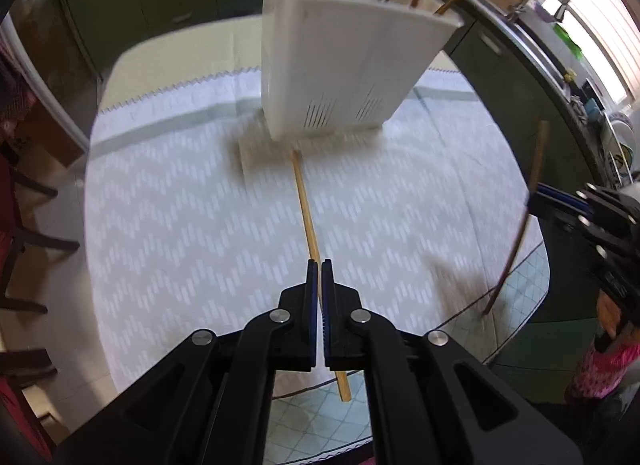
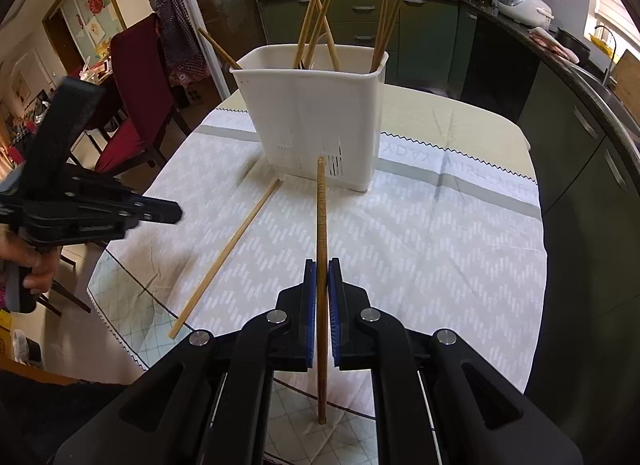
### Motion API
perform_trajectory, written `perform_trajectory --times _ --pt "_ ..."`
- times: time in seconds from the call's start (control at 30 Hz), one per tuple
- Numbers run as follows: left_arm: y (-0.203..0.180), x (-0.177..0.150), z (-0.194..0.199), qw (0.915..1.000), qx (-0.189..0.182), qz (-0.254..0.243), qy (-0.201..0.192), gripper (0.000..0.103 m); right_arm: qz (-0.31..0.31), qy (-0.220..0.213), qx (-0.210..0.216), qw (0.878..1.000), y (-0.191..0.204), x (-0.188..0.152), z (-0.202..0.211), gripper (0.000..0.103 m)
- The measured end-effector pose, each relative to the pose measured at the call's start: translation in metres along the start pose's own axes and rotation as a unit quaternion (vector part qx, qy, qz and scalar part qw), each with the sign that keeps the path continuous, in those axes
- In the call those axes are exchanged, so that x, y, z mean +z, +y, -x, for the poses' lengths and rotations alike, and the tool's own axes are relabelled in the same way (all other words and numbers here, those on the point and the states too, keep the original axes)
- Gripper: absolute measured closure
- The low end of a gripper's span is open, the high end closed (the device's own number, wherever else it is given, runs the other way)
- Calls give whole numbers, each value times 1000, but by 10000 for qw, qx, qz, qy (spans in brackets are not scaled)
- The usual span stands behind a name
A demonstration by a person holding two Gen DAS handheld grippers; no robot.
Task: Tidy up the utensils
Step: 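Lift both held chopsticks upright toward the white caddy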
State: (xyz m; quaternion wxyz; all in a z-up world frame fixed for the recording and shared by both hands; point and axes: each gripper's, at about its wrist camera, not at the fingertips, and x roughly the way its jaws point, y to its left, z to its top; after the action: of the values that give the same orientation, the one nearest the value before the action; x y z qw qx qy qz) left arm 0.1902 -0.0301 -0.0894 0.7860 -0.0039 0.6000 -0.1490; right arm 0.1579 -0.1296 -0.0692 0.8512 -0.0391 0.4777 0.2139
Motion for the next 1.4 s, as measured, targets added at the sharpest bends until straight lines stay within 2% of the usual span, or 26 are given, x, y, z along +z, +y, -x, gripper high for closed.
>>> perform_trajectory --times 0.07,0.17,0.23,0.3,0.33,0.73,0.77,0.83,1.0,1.13,1.4 --pt "-1 6 -16 9998 94 66 149 100 -8 -29 -5 10000 1 -1 2 96" --pt "-5 15 -43 9990 108 149 413 94 -6 -45 -2 10000 1 -3 4 96" --pt "-10 21 -55 9987 200 137 438 76 -18 -50 -18 10000 -1 -4 6 96" --pt "-14 27 -63 9986 353 90 396 69 -49 -65 -26 10000 -4 -5 9 96" --pt "-15 30 -67 9983 455 111 360 69 -61 -71 -31 10000 -6 -6 10 96" --pt "-22 50 -97 9959 729 176 514 73 -129 -98 40 9999 -14 -9 13 96" --pt "-24 50 -98 9955 784 164 514 76 -138 -99 38 9998 -15 -9 14 96" --pt "-26 53 -102 9947 879 86 526 97 -152 -106 33 9998 -16 -10 15 96" --pt "-34 47 -103 9949 823 -98 572 98 -181 -134 36 9997 -18 -12 19 96" --pt "-35 38 -84 9961 818 -186 266 98 -171 -184 37 9997 -17 -12 23 96" --pt "-44 24 -15 9969 588 -328 -419 98 -132 -320 31 9994 -14 -9 35 96"
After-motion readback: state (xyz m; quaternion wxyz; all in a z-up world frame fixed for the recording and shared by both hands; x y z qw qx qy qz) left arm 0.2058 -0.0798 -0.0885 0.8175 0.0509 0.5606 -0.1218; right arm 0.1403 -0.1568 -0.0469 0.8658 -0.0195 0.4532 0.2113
